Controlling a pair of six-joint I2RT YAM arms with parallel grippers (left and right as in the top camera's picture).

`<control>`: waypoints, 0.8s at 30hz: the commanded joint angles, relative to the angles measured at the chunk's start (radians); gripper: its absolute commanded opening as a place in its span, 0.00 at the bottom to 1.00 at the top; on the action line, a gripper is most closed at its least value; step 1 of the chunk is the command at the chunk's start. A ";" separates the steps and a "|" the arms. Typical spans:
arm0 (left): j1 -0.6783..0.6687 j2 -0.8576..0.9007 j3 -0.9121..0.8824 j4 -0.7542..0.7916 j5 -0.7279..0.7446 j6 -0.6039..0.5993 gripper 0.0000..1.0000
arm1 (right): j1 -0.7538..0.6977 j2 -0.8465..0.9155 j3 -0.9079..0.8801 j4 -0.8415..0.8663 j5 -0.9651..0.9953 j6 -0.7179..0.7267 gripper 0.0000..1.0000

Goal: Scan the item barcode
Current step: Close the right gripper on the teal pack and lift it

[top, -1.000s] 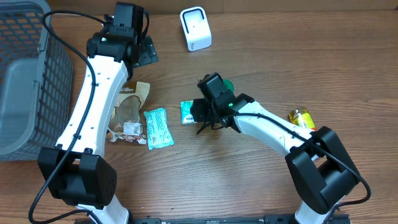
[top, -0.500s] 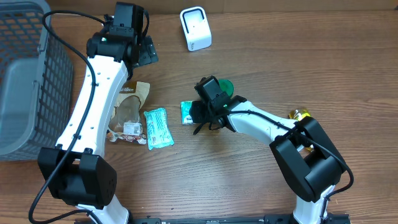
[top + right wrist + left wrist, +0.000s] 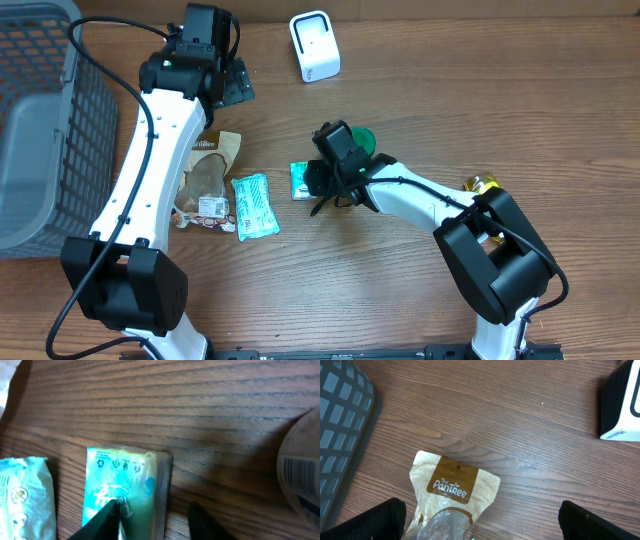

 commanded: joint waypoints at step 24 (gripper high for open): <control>-0.004 -0.014 0.012 0.004 -0.017 0.011 1.00 | -0.252 -0.333 0.002 -0.097 -0.550 -0.001 0.04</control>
